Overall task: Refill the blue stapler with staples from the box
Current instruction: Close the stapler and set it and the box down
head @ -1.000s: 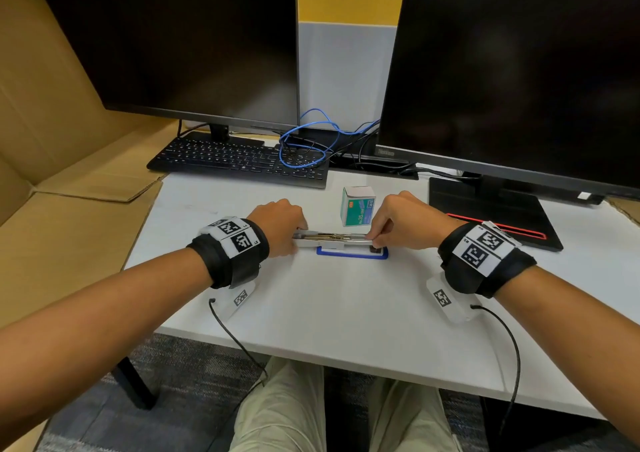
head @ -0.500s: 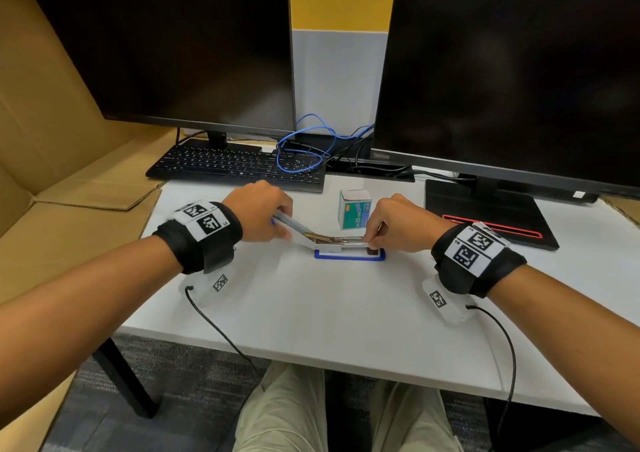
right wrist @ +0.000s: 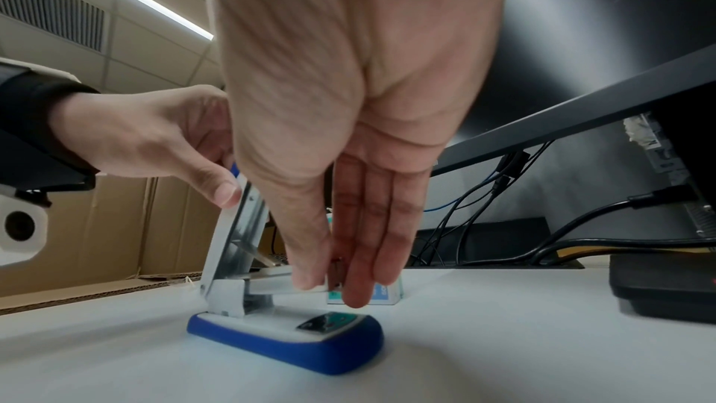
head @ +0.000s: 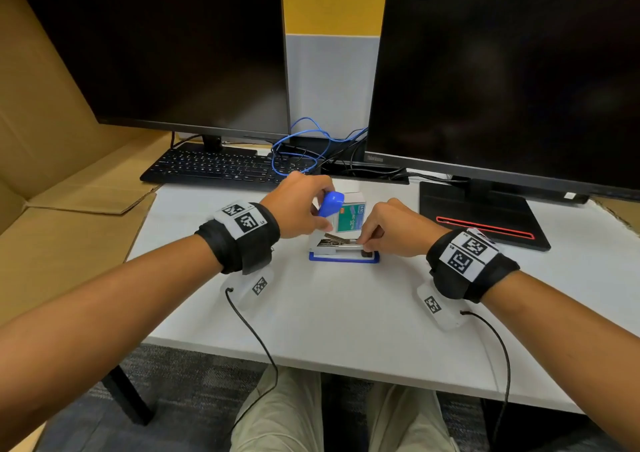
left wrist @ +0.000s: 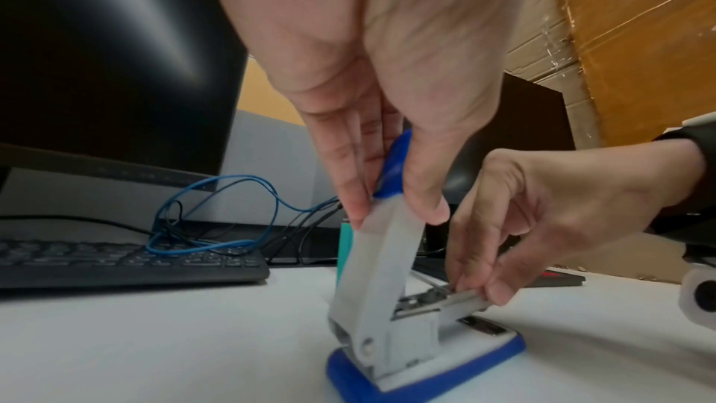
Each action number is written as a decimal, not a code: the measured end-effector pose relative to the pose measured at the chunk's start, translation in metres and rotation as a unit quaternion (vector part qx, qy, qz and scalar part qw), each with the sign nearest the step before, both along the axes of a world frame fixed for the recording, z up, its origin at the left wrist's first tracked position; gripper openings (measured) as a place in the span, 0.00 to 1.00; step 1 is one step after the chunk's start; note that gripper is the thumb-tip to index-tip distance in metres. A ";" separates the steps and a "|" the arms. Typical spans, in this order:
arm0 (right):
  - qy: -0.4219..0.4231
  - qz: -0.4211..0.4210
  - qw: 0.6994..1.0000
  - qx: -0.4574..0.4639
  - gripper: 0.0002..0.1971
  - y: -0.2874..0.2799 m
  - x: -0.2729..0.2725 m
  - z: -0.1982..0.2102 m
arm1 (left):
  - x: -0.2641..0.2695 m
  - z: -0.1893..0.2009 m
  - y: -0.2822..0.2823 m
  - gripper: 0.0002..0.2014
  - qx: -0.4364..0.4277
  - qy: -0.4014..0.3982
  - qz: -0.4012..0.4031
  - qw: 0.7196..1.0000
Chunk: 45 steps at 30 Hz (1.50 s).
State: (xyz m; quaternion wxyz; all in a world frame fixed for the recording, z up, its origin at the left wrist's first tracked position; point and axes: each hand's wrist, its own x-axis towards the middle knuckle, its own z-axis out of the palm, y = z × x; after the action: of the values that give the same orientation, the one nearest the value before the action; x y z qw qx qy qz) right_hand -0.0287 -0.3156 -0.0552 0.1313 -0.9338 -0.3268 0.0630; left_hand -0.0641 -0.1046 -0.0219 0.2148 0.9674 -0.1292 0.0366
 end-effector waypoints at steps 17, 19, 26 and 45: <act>0.022 -0.106 0.988 0.113 0.19 -0.015 -0.003 -0.001 | 0.009 -0.024 -0.037 0.17 0.092 -0.019 -0.041 0.995; 0.017 -0.098 0.991 0.090 0.25 -0.015 -0.003 0.002 | 0.010 -0.027 -0.040 0.17 0.125 -0.018 -0.044 0.991; -0.014 -0.021 0.994 0.108 0.20 -0.007 -0.009 0.011 | 0.012 -0.025 -0.042 0.21 0.125 0.008 -0.048 0.991; -0.055 -0.028 0.990 0.126 0.09 0.016 0.020 0.024 | 0.015 -0.008 -0.012 0.20 0.181 0.089 -0.051 0.978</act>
State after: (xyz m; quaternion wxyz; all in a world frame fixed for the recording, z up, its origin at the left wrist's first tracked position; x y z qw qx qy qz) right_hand -0.0083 -0.2996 -0.0313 0.2316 -0.9205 -0.3130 -0.0335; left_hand -0.0492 -0.1163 -0.0301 0.0479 0.9819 -0.1629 -0.0844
